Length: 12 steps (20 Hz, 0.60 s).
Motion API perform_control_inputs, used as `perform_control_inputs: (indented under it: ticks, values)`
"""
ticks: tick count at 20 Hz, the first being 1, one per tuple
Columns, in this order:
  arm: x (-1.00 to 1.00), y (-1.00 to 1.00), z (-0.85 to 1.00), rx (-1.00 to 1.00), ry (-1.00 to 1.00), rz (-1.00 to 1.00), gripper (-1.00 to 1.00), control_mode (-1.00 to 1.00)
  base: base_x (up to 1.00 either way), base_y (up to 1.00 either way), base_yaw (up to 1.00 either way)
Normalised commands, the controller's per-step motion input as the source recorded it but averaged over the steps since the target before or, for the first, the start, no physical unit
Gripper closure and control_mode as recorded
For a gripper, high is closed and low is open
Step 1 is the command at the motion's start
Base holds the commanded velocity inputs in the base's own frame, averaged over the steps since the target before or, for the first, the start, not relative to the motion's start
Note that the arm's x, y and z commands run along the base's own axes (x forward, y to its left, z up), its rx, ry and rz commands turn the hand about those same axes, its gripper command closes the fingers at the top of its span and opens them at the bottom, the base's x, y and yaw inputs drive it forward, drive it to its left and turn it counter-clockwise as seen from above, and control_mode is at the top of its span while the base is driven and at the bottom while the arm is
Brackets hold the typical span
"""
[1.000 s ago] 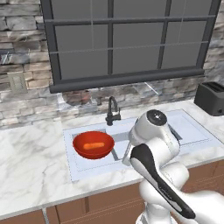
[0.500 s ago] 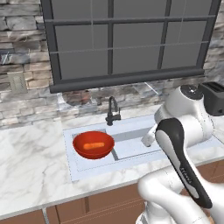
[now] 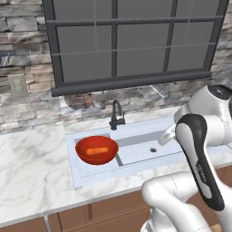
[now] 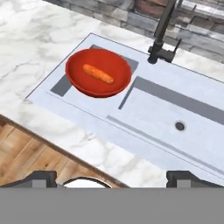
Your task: Pick the carrot from the cabinet and place it in the bowl. Then pick the bowl and place it in the sink. Then turn on the sink facuet.
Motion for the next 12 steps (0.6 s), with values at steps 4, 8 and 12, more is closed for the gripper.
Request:
perform_control_inputs:
  ticks: [4,8,12]
  values:
    - [0.14,0.0,0.0,0.53,-0.01,-0.44,-1.0,-1.0,0.0,0.0,0.0]
    - [0.08,0.0,0.01,0.57,0.01,-0.47,-1.0,-1.0,0.0,0.0,0.0]
    - [0.07,0.0,0.0,0.52,0.11,-0.5,-1.0,-1.0,0.0,0.0,0.0]
